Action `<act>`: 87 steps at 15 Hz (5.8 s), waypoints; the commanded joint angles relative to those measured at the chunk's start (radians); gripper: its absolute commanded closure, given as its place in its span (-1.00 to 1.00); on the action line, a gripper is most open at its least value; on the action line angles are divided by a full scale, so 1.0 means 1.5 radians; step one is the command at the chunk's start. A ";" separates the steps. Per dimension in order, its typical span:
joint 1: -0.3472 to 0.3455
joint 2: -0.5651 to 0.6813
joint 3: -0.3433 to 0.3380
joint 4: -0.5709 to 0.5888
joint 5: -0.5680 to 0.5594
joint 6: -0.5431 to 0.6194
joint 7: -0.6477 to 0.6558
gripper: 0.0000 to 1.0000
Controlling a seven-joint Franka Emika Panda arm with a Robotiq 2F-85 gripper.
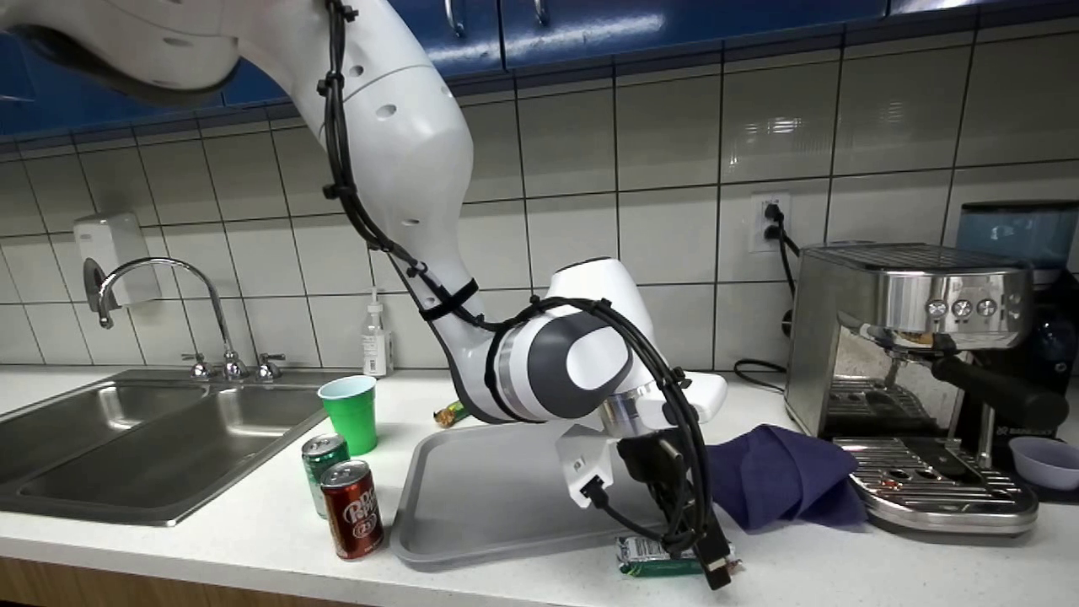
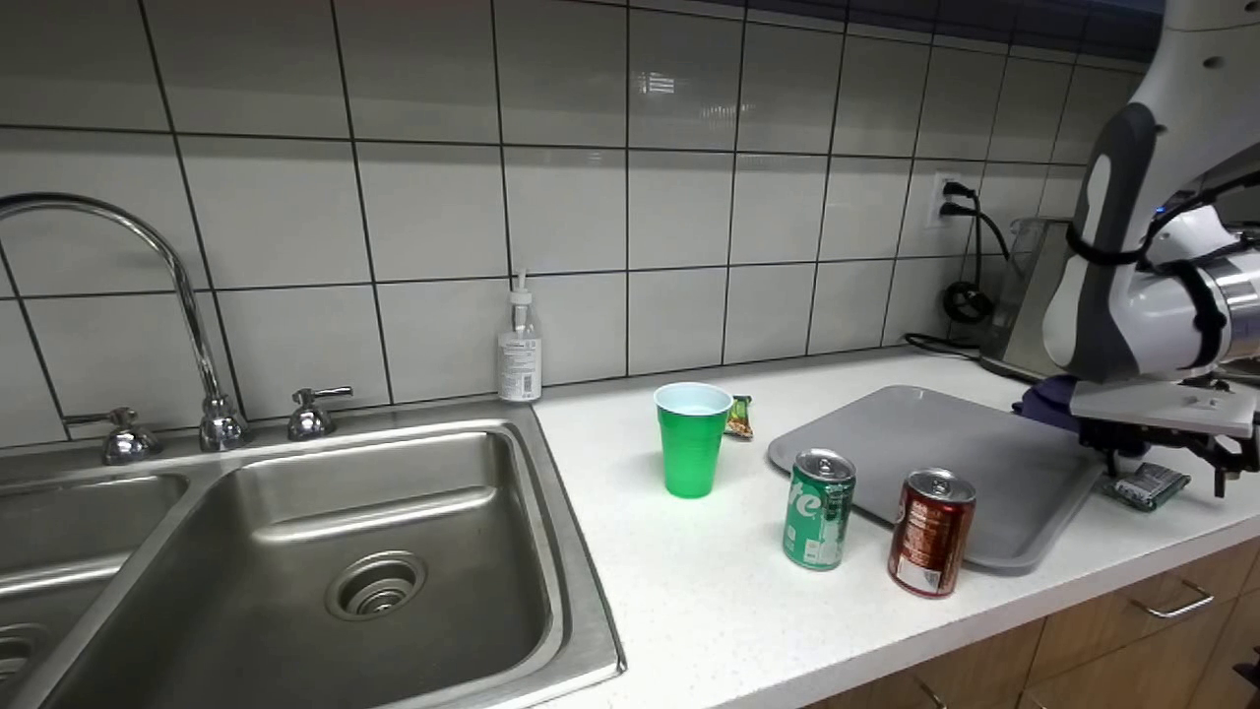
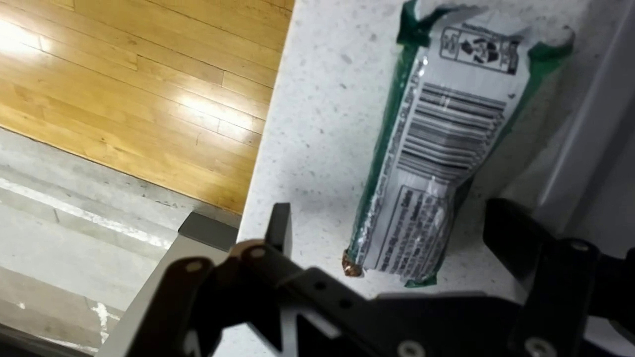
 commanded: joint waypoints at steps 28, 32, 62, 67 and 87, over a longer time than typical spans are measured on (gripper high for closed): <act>0.038 -0.109 -0.028 -0.044 -0.037 -0.016 -0.054 0.66; 0.059 -0.099 -0.026 -0.034 -0.039 -0.017 -0.047 0.66; 0.082 -0.018 0.034 0.062 -0.037 -0.023 -0.049 -0.99; 0.103 -0.055 0.031 0.031 -0.053 -0.013 -0.065 -1.00; 0.168 -0.169 0.083 -0.007 -0.142 -0.007 -0.061 -1.00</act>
